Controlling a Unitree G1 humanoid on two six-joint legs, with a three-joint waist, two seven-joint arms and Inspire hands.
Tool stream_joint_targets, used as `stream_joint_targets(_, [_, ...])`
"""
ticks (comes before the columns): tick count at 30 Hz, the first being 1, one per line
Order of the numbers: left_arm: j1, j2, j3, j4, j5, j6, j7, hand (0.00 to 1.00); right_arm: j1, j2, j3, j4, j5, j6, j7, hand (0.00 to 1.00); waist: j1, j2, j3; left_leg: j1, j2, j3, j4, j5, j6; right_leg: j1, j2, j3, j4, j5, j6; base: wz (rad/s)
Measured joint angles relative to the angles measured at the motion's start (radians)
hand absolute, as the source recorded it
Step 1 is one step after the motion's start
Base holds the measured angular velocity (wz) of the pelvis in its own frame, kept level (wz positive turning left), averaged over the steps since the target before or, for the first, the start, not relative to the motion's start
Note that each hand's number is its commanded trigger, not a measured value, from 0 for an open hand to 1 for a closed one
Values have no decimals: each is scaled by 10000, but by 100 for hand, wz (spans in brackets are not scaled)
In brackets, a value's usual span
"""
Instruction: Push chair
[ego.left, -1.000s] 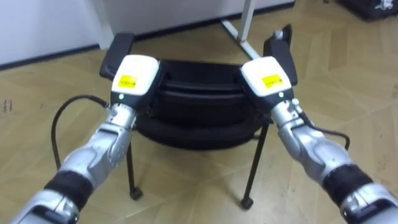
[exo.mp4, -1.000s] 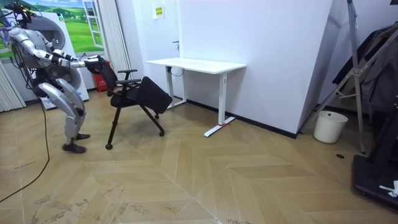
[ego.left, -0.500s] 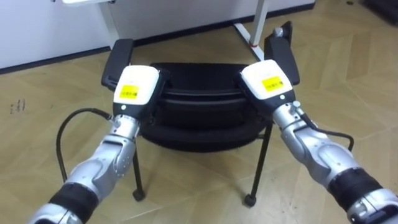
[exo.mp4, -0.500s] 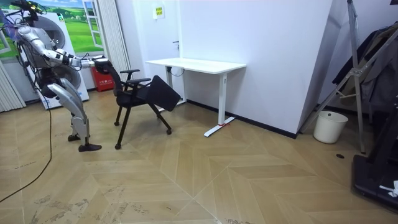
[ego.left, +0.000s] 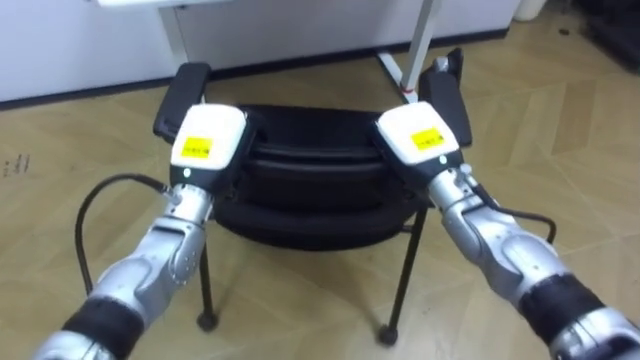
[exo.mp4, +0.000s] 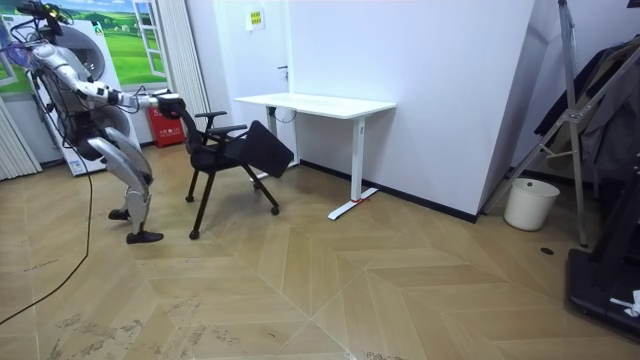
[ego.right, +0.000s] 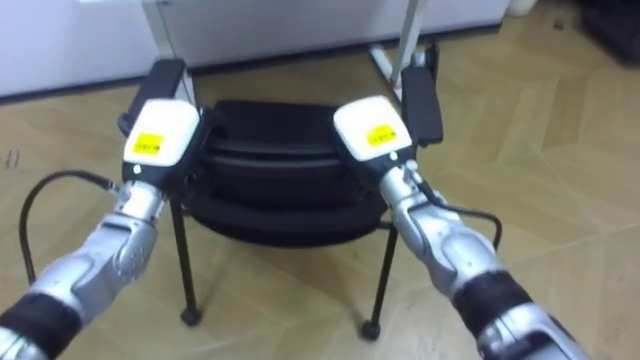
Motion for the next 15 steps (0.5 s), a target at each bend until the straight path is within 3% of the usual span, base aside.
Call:
stream_joint_targets(3, [-24,-139,-4,57,-32,0,29,100,63,-117,8,-79,-15,-130,-14,100,-30,28,7,-173,-193,26,-231,-164,-21,86,-195,-10,67,-164,46,11])
stream_joint_targets(6, [-23,-287,-37,146,-32,25,83,100,58,-251,51,-5,-47,-199,-133,100,-45,70,0,-654,-359,526,-1840,-359,-85,156,-390,6,62,-251,195,-2])
stream_joint_targets(8, [-10,-361,-50,155,-37,24,128,100,53,-370,137,-24,-7,-219,-219,100,7,258,29,-845,-361,877,-3668,-330,-108,171,-410,-22,74,-298,257,-18])
stream_joint_targets(9, [-17,-373,-52,137,-39,27,148,100,46,-390,139,-52,-1,-215,-240,100,10,275,37,-904,-414,880,-3943,-145,-80,161,-442,-6,112,-321,309,-12])
stream_joint_targets(11, [-73,-354,-53,22,-40,55,152,100,41,-430,158,-127,2,-193,-355,100,-85,138,-42,-934,-796,1090,-4277,-17,-2,51,-781,90,167,-363,592,7])
stream_joint_targets(13, [-196,-326,-45,-12,-39,56,142,100,-1,-458,116,-183,-1,-175,-433,100,-51,97,-56,-929,-933,1206,-4425,80,164,-12,-894,183,122,-272,767,-2])
stream_joint_targets(15, [-225,-308,-29,-85,-32,54,109,100,7,-442,89,-229,-9,-174,-432,100,-16,107,-69,-859,-1040,1231,-4401,139,335,51,-915,249,57,-276,821,-6])
